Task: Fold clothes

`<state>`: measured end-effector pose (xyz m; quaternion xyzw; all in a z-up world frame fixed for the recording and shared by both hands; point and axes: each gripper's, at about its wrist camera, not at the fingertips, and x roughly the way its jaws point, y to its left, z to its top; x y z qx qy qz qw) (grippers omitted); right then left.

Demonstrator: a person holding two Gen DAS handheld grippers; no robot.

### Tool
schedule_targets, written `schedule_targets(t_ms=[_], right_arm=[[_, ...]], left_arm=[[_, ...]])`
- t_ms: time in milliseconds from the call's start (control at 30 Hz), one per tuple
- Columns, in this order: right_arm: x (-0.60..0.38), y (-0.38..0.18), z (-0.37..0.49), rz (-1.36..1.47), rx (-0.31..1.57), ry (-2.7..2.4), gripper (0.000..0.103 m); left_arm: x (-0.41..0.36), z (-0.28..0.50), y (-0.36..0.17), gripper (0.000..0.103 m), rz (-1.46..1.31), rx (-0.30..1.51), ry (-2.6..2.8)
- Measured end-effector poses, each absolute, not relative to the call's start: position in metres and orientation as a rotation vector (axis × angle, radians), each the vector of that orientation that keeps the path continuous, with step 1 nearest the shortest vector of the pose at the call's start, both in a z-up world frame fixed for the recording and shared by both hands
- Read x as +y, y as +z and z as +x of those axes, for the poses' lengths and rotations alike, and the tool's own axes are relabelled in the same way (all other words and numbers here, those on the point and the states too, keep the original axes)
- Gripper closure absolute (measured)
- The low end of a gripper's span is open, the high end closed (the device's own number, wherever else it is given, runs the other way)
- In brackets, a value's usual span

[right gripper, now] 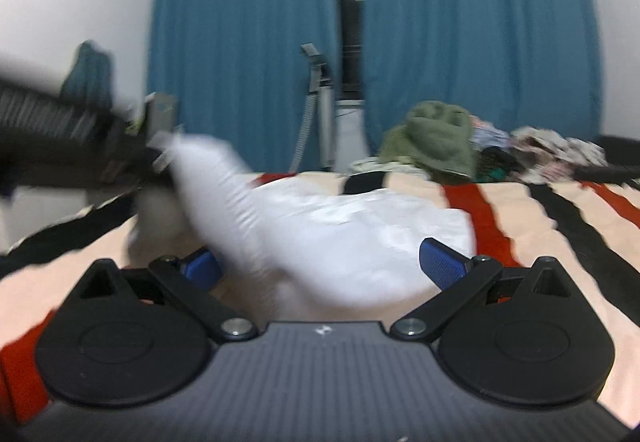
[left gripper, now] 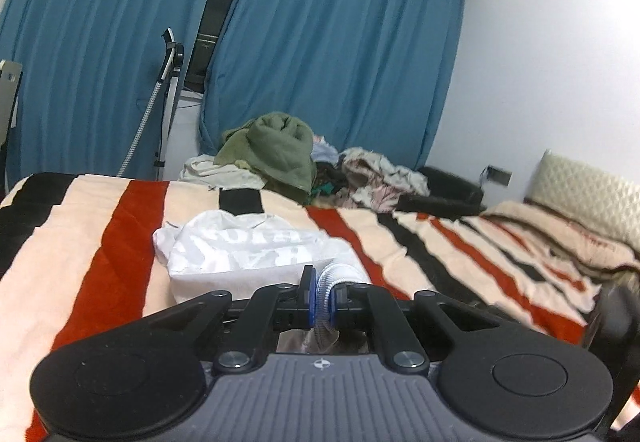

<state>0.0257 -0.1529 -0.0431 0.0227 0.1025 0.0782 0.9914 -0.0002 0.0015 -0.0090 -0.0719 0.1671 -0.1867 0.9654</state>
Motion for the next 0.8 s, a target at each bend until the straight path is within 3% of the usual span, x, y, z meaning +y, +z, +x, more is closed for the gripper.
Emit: schedule_targets(t_ms=[233,600,800], right_arm=[[-0.201,-0.024,0.022,0.253,0.303,0.031,0.000],[-0.195,-0.063,0.051,0.213,0.526,-0.001,0.000],[-0.214,-0.034,0.039,0.199,0.389,-0.068,0.000]], left_arm=[[-0.022,-0.009,-0.018,0.095,-0.031,0.317,-0.429],[-0.008,-0.015,-0.011,0.097,-0.096,0.244,-0.359],[-0.003,-0.016,-0.005,0.096,-0.105,0.234,-0.372]])
